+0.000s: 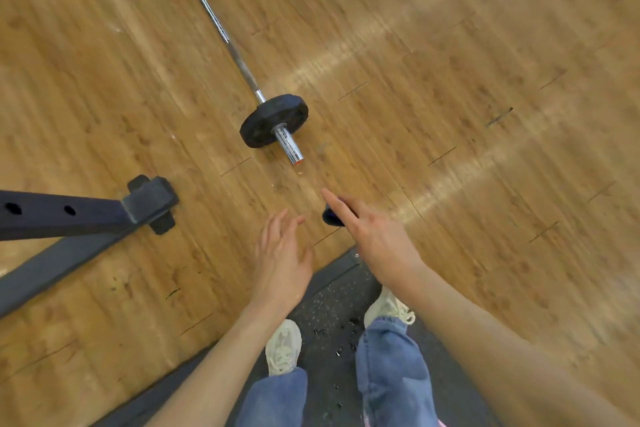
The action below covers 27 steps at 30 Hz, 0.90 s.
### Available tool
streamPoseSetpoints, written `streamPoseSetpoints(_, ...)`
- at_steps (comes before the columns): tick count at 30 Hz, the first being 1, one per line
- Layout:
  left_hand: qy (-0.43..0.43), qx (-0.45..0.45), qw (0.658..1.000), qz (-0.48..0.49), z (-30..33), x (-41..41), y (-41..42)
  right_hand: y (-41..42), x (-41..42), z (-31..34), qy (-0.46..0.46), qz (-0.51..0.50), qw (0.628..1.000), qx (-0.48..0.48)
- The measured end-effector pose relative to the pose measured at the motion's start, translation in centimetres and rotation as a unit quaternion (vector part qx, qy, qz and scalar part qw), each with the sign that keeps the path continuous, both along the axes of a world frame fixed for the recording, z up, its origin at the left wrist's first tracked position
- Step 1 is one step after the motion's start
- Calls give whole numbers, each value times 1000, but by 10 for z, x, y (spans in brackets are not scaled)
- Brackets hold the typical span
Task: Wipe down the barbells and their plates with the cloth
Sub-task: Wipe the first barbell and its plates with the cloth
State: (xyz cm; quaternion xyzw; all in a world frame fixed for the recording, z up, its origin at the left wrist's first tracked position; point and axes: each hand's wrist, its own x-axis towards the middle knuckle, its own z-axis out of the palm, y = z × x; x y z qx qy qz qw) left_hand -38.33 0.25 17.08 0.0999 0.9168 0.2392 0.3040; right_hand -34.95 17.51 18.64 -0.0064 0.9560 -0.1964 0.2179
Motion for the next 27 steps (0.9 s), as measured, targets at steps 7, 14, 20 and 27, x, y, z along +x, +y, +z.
streamPoseSetpoints(7,5,-41,996,79,-2,-19,62,61,-50,-6,44,221,971,74)
streamPoseSetpoints(14,12,-46,989,142,-8,-32,97,100,-96,-11,-29,236,971,30)
streamPoseSetpoints(20,11,-57,984,169,-24,-50,108,113,-132,-19,-36,328,944,25)
streamPoseSetpoints(27,-4,-79,976,202,-41,-85,110,113,-183,-37,1,382,922,66)
